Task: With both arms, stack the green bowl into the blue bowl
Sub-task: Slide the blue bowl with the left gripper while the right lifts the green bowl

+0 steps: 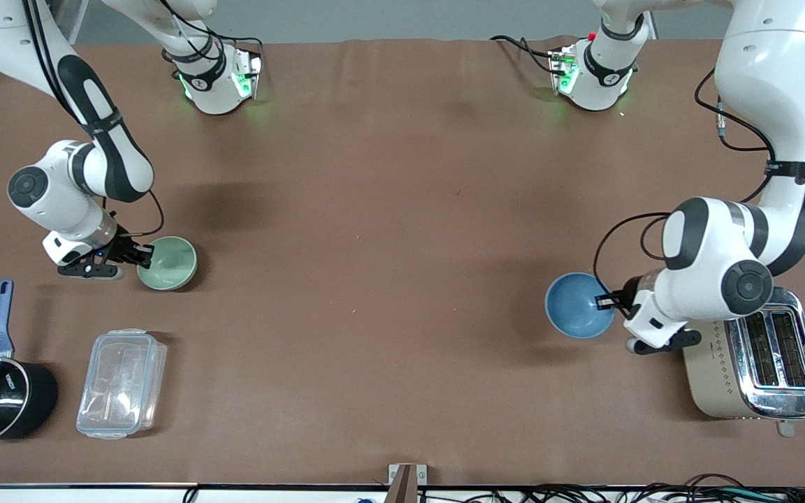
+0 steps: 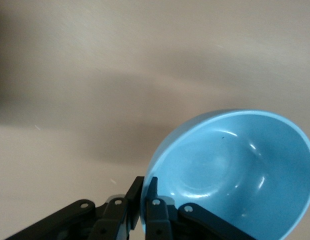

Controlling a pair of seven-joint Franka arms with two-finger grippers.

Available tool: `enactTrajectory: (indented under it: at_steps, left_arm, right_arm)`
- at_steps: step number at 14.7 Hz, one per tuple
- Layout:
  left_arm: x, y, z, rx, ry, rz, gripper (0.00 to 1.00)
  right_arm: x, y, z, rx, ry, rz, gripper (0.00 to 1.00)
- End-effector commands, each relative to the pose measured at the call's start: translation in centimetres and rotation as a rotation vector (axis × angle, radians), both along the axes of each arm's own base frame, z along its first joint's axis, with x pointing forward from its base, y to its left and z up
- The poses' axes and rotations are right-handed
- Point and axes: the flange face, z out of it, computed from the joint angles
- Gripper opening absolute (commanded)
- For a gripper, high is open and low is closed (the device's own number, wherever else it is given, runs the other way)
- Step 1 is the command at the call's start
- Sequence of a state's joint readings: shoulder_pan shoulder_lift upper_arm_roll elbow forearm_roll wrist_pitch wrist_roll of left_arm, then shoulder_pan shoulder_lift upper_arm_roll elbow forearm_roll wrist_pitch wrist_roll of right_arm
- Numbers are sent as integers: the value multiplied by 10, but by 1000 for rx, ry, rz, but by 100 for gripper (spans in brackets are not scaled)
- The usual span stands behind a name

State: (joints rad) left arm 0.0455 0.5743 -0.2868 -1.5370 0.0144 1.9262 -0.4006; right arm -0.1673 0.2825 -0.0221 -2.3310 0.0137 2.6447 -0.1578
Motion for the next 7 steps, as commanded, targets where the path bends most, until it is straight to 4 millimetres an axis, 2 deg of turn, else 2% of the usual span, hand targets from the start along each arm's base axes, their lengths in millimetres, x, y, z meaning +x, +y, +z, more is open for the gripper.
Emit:
enactTrajectory:
  at_steps: [1,2,4,6,7]
  left_arm:
    - [-18,-60,6,-34,46,48,0]
    - [-27,-89,8,-51,55,41,0]
    - [-44,-142,-3,-53,70,45,0]
    - [-68,-203,-12,-53,53,45,0]
    - [-78,-228,-18,-63,46,28,0]
  right_arm:
    - [6,9,51,7,44,-21,3]
    - [11,15,66,10,61,-24,3]
    - [24,31,102,15,105,-30,4]
    - [41,63,142,11,164,-75,4]
    - [48,83,162,6,194,-100,4]
